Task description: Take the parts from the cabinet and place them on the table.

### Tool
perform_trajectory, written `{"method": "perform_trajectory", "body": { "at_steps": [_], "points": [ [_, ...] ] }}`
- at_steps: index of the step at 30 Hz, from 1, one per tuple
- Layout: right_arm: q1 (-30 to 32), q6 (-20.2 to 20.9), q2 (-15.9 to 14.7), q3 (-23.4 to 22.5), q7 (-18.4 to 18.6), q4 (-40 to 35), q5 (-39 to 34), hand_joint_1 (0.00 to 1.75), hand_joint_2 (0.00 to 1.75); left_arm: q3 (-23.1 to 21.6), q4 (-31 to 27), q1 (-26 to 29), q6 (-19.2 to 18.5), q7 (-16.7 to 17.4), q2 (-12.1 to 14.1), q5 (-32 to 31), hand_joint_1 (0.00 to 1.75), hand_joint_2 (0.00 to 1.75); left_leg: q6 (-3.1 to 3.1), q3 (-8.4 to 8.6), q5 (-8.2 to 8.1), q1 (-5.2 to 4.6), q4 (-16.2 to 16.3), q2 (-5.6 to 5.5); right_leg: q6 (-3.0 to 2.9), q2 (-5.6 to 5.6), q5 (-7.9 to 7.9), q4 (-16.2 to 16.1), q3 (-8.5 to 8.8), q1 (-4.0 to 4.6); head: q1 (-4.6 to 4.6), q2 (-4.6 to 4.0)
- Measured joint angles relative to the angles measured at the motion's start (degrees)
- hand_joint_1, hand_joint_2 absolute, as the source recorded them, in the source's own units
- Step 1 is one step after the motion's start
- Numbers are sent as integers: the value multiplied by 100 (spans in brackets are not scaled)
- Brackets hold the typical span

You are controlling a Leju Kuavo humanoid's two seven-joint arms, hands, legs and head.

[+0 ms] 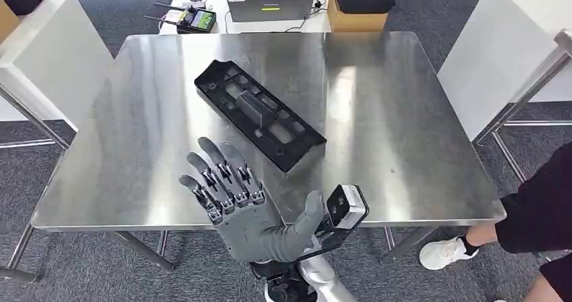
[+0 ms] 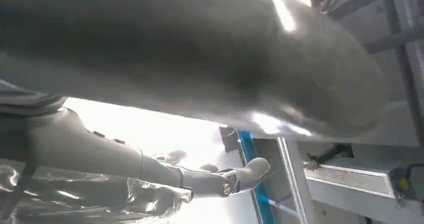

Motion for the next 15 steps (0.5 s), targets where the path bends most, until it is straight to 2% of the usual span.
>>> {"method": "perform_trajectory", "body": {
  "at_steps": [1,3,4,5,6,7,8,9,10,11,12,13,14,15],
  "points": [
    [-13,0,0,24,0,2,-11,0,0,2,0,1,9,-4,2,9,0,0,-37,-8,11,-15,23,-7,-67,-3,-49,-41,-96,-12,-9,0],
    [-16,-9,0,52,-18,17,-11,0,0,4,0,13,17,-4,-13,11,0,0,-140,-19,80,23,-16,-6,-185,10,-10,-20,-137,16,-28,0],
    [-27,-24,0,72,-50,26,-11,0,0,13,2,18,17,0,-13,11,0,0,-158,-63,-16,73,49,-2,-270,-4,48,-30,-135,-72,-37,0],
    [-35,-37,0,96,-74,37,-11,0,0,24,2,22,15,0,-11,9,0,0,-157,-144,-288,75,240,21,-326,-4,85,-30,-161,-42,-42,0],
    [-39,-48,-2,111,-87,50,-13,0,0,26,2,21,15,2,-13,9,0,0,-160,-255,-616,74,581,19,-388,-14,131,-25,-203,-15,-74,0],
    [-40,-57,-11,116,-101,66,-13,0,0,31,2,22,15,2,-11,9,0,0,-172,-403,-946,71,1073,6,-437,-23,174,-22,-265,24,-74,0],
    [-38,-74,-17,127,-103,85,-15,0,0,33,2,22,15,2,-11,9,0,0,-182,-509,-1150,71,1479,6,-456,-35,213,-16,-319,64,-79,0],
    [-38,-92,-26,144,-118,107,-31,0,0,35,2,22,15,0,-11,11,0,0,-180,-542,-1227,72,1749,7,-471,-42,253,-12,-374,102,-72,0],
    [-36,-98,-37,175,-142,136,-55,0,0,37,2,22,17,0,-13,11,0,0,-162,-439,-1172,71,1732,7,-472,-44,289,-11,-426,134,-72,0],
    [-42,-98,-42,203,-164,155,-70,0,0,42,2,22,17,0,-13,13,0,0,-130,-228,-1037,67,1485,7,-473,-43,323,-7,-471,160,-72,0],
    [-49,-98,-42,216,-177,166,-81,0,0,44,2,20,22,0,-13,13,0,0,-86,90,-875,53,1057,7,-478,-42,358,-6,-509,177,-72,0],
    [-56,-101,-42,227,-179,173,-87,0,0,48,0,13,24,-2,-13,13,0,0,-13,484,-739,18,499,2,-469,-39,392,-6,-533,192,-77,0],
    [-64,-105,-37,245,-181,173,-101,0,0,55,-4,-8,28,-7,-11,13,0,0,64,744,-847,-14,43,5,-461,-44,419,-2,-543,191,-70,0],
    [-76,-111,-37,258,-184,175,-105,0,0,77,-7,-21,28,-11,-7,13,0,0,45,748,-734,-53,66,20,-401,-57,458,-13,-561,207,-57,0]
  ]
}}
